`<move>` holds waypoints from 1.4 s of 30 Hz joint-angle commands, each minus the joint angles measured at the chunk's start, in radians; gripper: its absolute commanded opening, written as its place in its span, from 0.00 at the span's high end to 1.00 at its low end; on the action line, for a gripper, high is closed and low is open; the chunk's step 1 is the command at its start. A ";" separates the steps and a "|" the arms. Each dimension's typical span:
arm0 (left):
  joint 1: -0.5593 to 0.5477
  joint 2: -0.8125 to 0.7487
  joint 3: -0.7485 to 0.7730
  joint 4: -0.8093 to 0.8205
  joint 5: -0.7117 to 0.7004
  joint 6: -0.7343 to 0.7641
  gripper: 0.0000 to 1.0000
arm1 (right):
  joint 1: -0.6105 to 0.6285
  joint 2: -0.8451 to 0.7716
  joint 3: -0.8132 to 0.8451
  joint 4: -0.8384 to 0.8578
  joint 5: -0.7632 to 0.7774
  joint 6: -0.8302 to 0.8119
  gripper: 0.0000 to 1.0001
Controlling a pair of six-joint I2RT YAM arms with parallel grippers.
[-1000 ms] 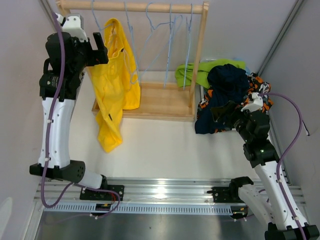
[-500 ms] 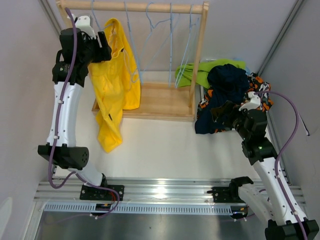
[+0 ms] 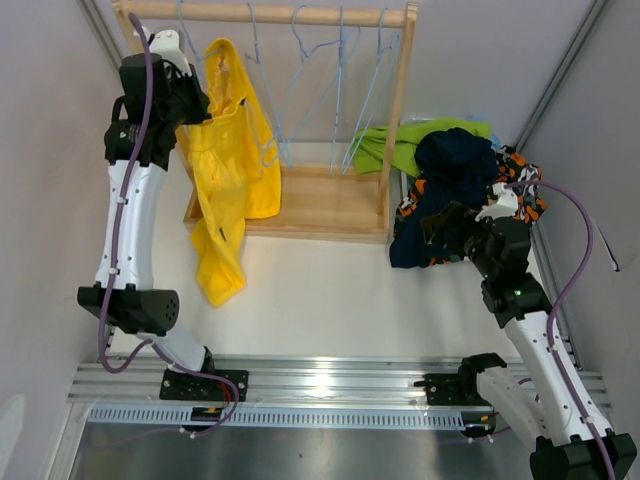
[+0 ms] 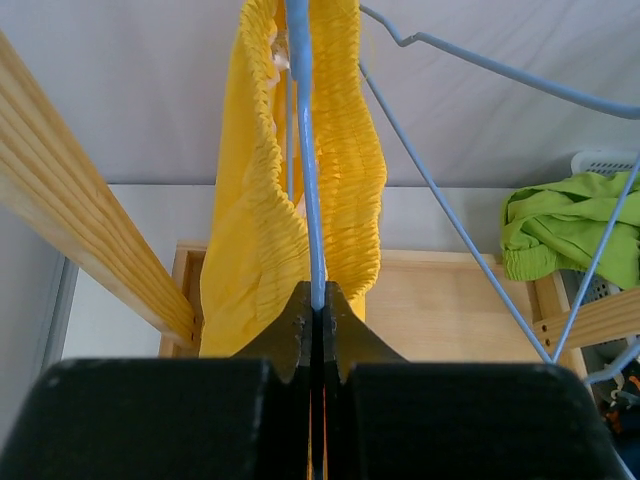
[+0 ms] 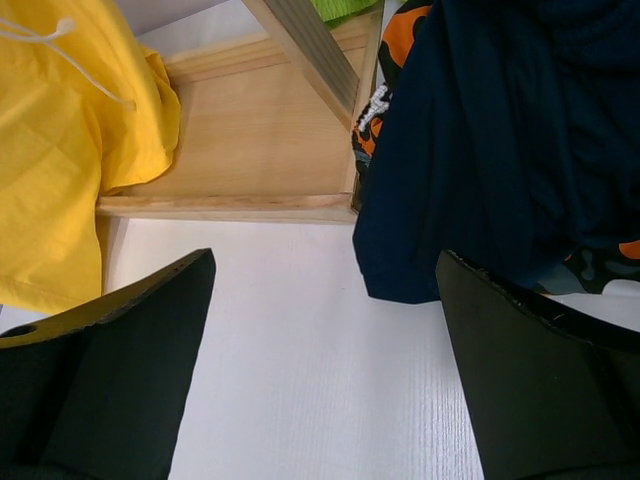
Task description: Remove the shorts from the hanger
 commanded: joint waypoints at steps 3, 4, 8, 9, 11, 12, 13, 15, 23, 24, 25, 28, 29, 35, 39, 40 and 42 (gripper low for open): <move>0.008 -0.078 0.168 -0.028 0.046 -0.019 1.00 | 0.000 -0.018 0.010 0.057 -0.001 -0.007 0.00; 0.008 -0.083 0.203 -0.043 0.049 -0.022 1.00 | 0.000 -0.019 0.016 0.060 -0.001 -0.005 0.01; 0.008 -0.175 0.197 -0.115 0.075 -0.035 1.00 | 0.002 -0.031 0.051 0.051 -0.003 -0.004 0.01; 0.008 -0.212 0.163 -0.111 0.079 -0.039 1.00 | 0.002 -0.033 0.060 0.048 -0.004 -0.002 0.01; 0.008 -0.300 0.072 -0.083 0.107 -0.054 1.00 | 0.003 -0.041 0.094 0.037 -0.017 -0.004 0.01; 0.008 -0.394 -0.078 -0.054 0.139 -0.059 1.00 | 0.005 -0.050 0.106 0.035 -0.026 -0.007 0.01; 0.008 -0.437 -0.129 -0.049 0.154 -0.067 1.00 | 0.003 -0.054 0.115 0.034 -0.047 -0.010 0.00; 0.008 -0.521 -0.265 -0.060 0.173 -0.071 1.00 | 0.003 -0.082 0.141 0.038 -0.082 -0.019 0.01; 0.002 -0.844 -0.580 -0.170 0.283 -0.068 1.00 | 0.008 -0.149 0.160 0.144 -0.328 0.010 0.01; -0.016 -0.864 -0.597 -0.179 0.270 -0.064 1.00 | 0.010 -0.146 0.167 0.161 -0.351 0.015 0.01; -0.056 -0.885 -0.670 -0.181 0.271 -0.056 1.00 | 0.008 -0.145 0.172 0.166 -0.398 0.025 0.00; -0.117 -0.968 -0.765 -0.155 0.389 -0.025 1.00 | 0.014 -0.140 0.190 0.187 -0.487 0.042 0.00; -0.137 -0.986 -0.819 -0.150 0.461 -0.025 1.00 | 0.017 -0.136 0.198 0.186 -0.503 0.048 0.01; -0.282 -1.060 -0.864 -0.101 0.782 -0.061 1.00 | 0.033 -0.137 0.252 0.121 -0.552 0.025 0.01; -0.329 -1.057 -0.774 -0.049 0.869 -0.119 1.00 | 0.042 -0.149 0.255 0.097 -0.560 0.022 0.01; -0.346 -1.030 -0.729 -0.042 0.869 -0.122 1.00 | 0.042 -0.151 0.253 0.098 -0.567 0.025 0.01; -0.358 -0.975 -0.625 -0.043 0.856 -0.125 1.00 | 0.046 -0.156 0.247 0.094 -0.574 0.024 0.01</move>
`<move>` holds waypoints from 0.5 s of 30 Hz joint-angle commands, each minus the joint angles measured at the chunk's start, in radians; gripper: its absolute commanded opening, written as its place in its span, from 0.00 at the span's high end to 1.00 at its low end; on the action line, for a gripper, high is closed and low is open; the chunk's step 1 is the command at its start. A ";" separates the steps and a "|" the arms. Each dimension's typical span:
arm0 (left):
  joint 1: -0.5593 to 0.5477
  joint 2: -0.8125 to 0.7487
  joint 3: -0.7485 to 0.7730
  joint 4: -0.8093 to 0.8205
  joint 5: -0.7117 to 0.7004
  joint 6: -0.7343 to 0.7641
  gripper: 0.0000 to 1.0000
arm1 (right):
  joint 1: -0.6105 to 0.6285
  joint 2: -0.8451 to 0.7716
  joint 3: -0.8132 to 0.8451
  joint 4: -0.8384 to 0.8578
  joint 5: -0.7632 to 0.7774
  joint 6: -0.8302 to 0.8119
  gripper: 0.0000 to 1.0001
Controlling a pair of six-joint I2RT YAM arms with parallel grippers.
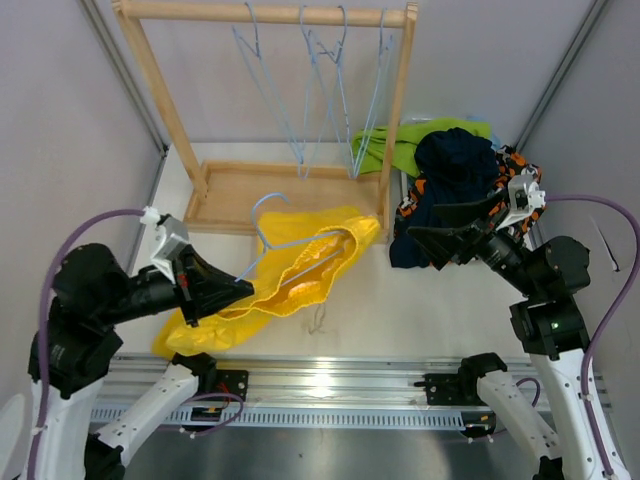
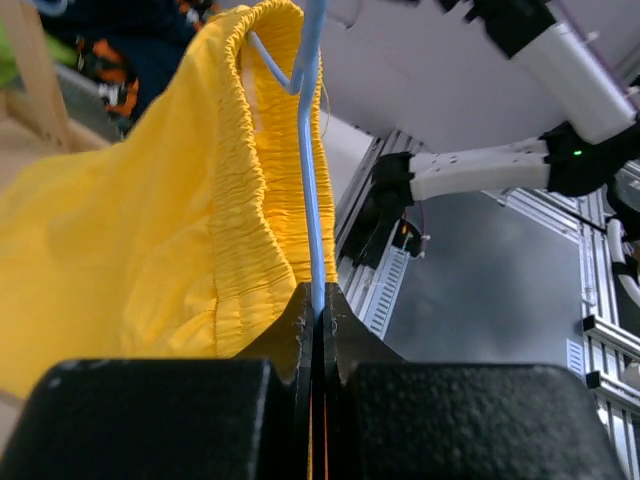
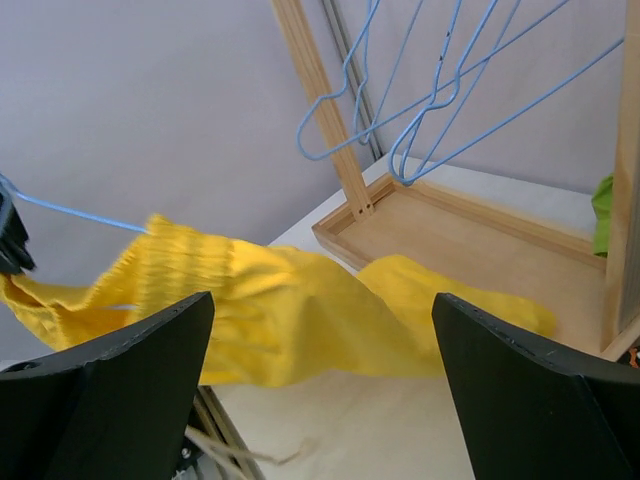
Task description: Remove the shorts from the hanger
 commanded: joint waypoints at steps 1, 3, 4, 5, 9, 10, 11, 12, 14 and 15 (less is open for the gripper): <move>-0.030 0.081 0.185 0.131 0.088 -0.037 1.00 | 0.012 -0.012 0.028 -0.012 -0.034 -0.005 0.00; -0.042 0.123 0.290 0.126 0.068 -0.031 1.00 | 0.014 -0.015 0.028 -0.022 -0.033 -0.012 0.00; -0.044 0.160 0.312 0.120 0.062 -0.028 1.00 | 0.017 -0.015 0.028 -0.023 -0.027 -0.017 0.01; -0.044 0.174 0.322 0.119 0.062 -0.026 1.00 | 0.015 -0.015 0.028 -0.029 -0.023 -0.022 0.01; -0.045 0.233 0.415 0.109 0.056 -0.019 1.00 | 0.017 -0.014 0.036 -0.038 -0.011 -0.039 0.01; -0.045 0.240 0.423 0.109 0.061 -0.017 1.00 | 0.017 -0.009 0.034 -0.037 -0.011 -0.043 0.01; -0.045 0.247 0.424 0.111 0.058 -0.019 1.00 | 0.017 -0.008 0.031 -0.031 -0.007 -0.043 0.01; -0.045 0.249 0.424 0.111 0.056 -0.020 1.00 | 0.017 -0.005 0.028 -0.028 -0.005 -0.042 0.01; -0.045 0.247 0.418 0.117 0.061 -0.023 1.00 | 0.018 0.002 0.011 0.003 -0.008 -0.026 0.00; -0.045 0.244 0.417 0.119 0.058 -0.026 1.00 | 0.018 0.003 0.000 0.020 -0.011 -0.020 0.00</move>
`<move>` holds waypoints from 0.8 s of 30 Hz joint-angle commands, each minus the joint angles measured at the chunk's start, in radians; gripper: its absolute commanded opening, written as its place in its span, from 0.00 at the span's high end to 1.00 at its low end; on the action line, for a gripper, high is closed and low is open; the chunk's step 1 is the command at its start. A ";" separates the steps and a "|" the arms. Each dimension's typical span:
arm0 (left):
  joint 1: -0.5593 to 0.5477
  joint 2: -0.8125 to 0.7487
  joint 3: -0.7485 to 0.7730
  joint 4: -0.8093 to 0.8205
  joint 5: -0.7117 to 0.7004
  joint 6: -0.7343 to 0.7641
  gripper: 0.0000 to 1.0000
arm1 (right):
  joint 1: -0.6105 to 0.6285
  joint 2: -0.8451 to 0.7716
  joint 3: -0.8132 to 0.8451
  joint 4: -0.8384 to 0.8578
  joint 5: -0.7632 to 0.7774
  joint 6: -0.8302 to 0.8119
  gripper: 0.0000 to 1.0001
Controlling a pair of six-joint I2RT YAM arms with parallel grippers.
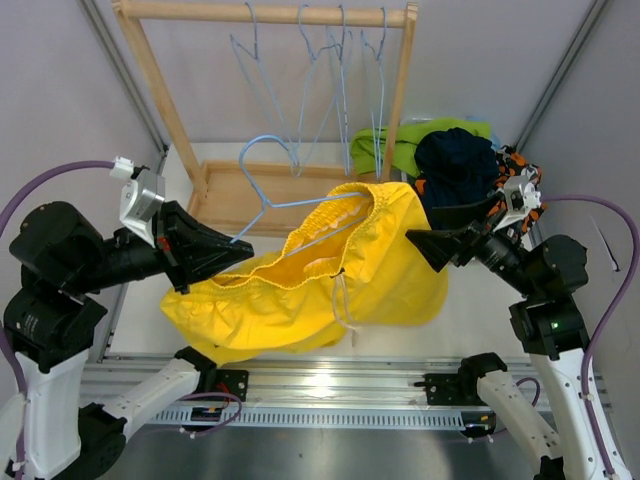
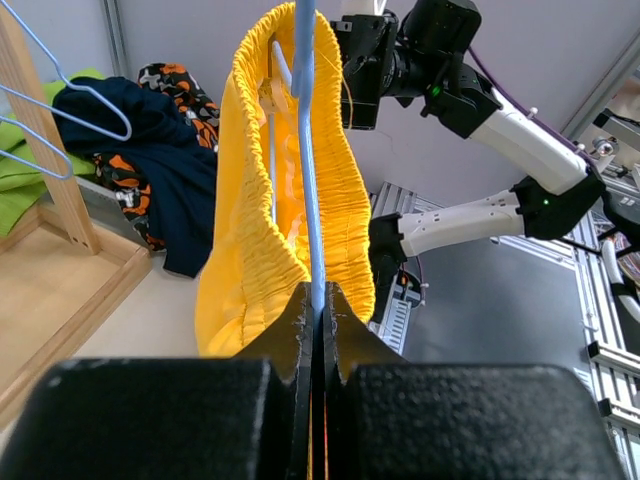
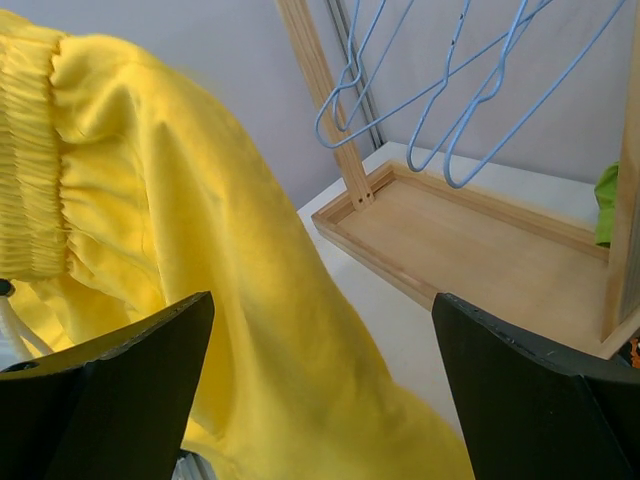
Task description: Remove the shorts from the hanger
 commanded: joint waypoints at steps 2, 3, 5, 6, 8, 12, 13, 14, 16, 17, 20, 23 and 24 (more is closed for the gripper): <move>-0.008 -0.003 0.020 0.075 0.025 -0.016 1.00 | 0.012 0.015 -0.028 0.107 -0.008 0.033 0.00; -0.008 -0.006 0.020 0.080 0.022 -0.017 1.00 | 0.015 0.018 -0.040 0.130 -0.014 0.045 0.00; -0.008 -0.006 0.012 0.081 0.017 -0.019 1.00 | 0.023 0.038 -0.077 0.214 -0.018 0.083 0.00; -0.008 -0.005 0.009 0.084 0.010 -0.020 1.00 | 0.041 0.045 -0.088 0.236 -0.018 0.094 0.00; -0.008 -0.003 0.006 0.087 0.000 -0.025 1.00 | 0.067 0.071 -0.112 0.280 -0.018 0.107 0.13; -0.008 -0.003 0.005 0.072 -0.035 -0.009 1.00 | 0.136 0.091 -0.112 0.245 0.049 0.055 1.00; -0.008 -0.005 0.006 0.049 -0.055 -0.002 1.00 | 0.139 0.085 -0.112 0.216 0.114 0.045 1.00; -0.008 -0.003 0.006 0.029 -0.079 0.016 1.00 | 0.139 0.073 -0.111 0.201 0.167 0.038 1.00; -0.008 -0.006 0.003 -0.026 -0.153 0.043 1.00 | 0.123 0.041 -0.096 0.156 0.263 -0.016 1.00; -0.008 -0.009 -0.005 -0.038 -0.171 0.061 1.00 | 0.106 0.038 -0.085 0.126 0.332 -0.036 1.00; -0.008 -0.035 -0.037 -0.051 -0.204 0.076 1.00 | -0.041 0.083 -0.031 0.066 0.307 -0.076 1.00; -0.008 -0.055 -0.057 -0.064 -0.228 0.087 1.00 | -0.223 0.139 -0.014 0.082 0.210 -0.013 1.00; -0.008 -0.059 -0.058 -0.068 -0.234 0.090 1.00 | -0.261 0.140 -0.020 0.101 0.189 0.004 1.00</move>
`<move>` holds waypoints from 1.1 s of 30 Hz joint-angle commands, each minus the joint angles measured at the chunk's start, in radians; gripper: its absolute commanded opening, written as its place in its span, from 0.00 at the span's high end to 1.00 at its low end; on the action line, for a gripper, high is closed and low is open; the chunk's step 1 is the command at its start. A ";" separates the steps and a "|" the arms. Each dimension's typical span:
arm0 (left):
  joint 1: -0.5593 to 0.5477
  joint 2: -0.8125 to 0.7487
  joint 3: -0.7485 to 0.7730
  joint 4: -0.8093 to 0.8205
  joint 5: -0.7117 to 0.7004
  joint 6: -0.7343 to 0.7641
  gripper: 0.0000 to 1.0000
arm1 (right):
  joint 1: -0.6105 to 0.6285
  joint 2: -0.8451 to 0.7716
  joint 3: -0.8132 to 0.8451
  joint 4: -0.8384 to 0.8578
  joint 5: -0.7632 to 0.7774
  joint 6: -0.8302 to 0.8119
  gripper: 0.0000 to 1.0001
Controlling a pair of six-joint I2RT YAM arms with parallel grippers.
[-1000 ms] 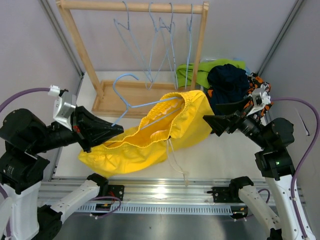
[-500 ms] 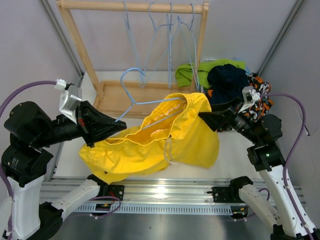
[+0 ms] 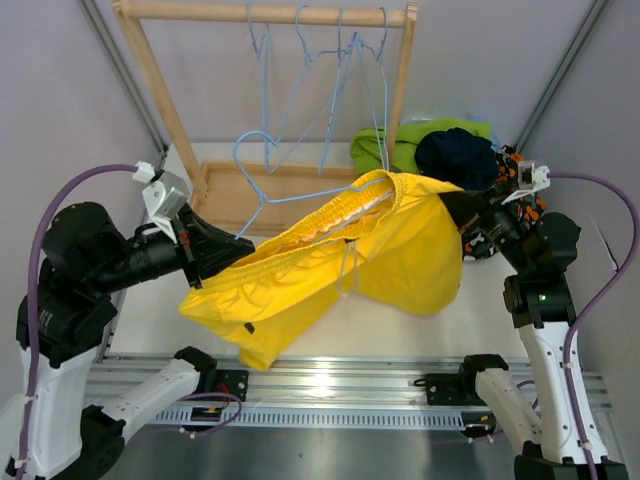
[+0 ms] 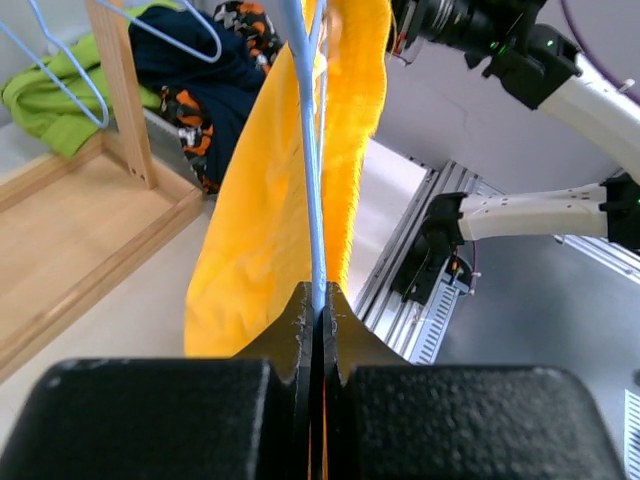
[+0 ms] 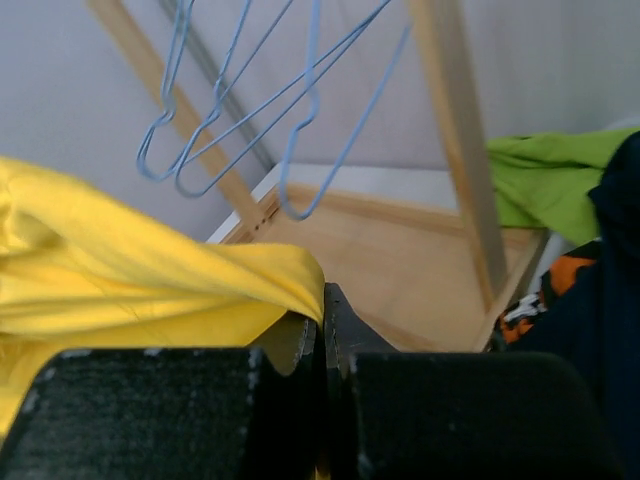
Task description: Remove the shorts from the hanger
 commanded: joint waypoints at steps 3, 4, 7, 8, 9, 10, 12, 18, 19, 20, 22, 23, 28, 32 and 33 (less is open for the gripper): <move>-0.020 -0.041 0.009 0.009 -0.100 0.043 1.00 | -0.168 0.042 -0.011 0.058 0.031 0.049 1.00; -0.027 -0.041 0.012 0.004 -0.112 0.045 1.00 | -0.176 0.047 -0.014 0.058 0.049 0.055 1.00; -0.052 -0.038 0.029 -0.008 -0.151 0.052 1.00 | -0.237 0.074 -0.021 0.059 0.059 0.103 1.00; -0.055 -0.037 0.035 -0.011 -0.168 0.054 1.00 | -0.257 0.080 -0.034 0.058 0.053 0.121 1.00; -0.055 -0.034 0.044 -0.013 -0.172 0.055 1.00 | -0.294 0.086 -0.043 0.093 0.043 0.156 1.00; -0.055 -0.031 0.051 -0.014 -0.177 0.055 1.00 | -0.308 0.088 -0.052 0.114 0.011 0.169 1.00; -0.057 -0.025 0.066 -0.014 -0.183 0.055 1.00 | -0.314 0.084 -0.078 0.122 0.005 0.182 1.00; -0.057 0.020 0.109 -0.001 -0.195 0.049 1.00 | -0.233 0.044 -0.121 0.141 -0.041 0.166 1.00; -0.057 0.029 0.117 0.004 -0.211 0.045 1.00 | -0.198 0.024 -0.121 0.160 -0.062 0.147 1.00; -0.057 0.047 0.138 0.009 -0.229 0.042 1.00 | -0.109 0.016 -0.118 0.164 -0.079 0.094 1.00; -0.057 0.064 0.164 0.018 -0.305 0.035 1.00 | 0.026 -0.001 -0.091 0.132 -0.053 0.026 1.00; -0.057 0.075 0.207 0.016 -0.347 0.040 1.00 | 0.143 0.001 -0.074 0.107 -0.024 -0.035 1.00; -0.057 0.172 0.348 -0.214 -0.857 0.039 1.00 | 0.292 0.051 0.080 -0.028 0.189 -0.126 1.00; -0.057 0.150 0.295 -0.289 -1.121 0.006 1.00 | 0.260 0.158 0.338 -0.085 0.345 -0.184 1.00; -0.057 0.141 0.267 -0.287 -1.133 0.005 1.00 | 0.211 0.230 0.395 -0.102 0.353 -0.192 1.00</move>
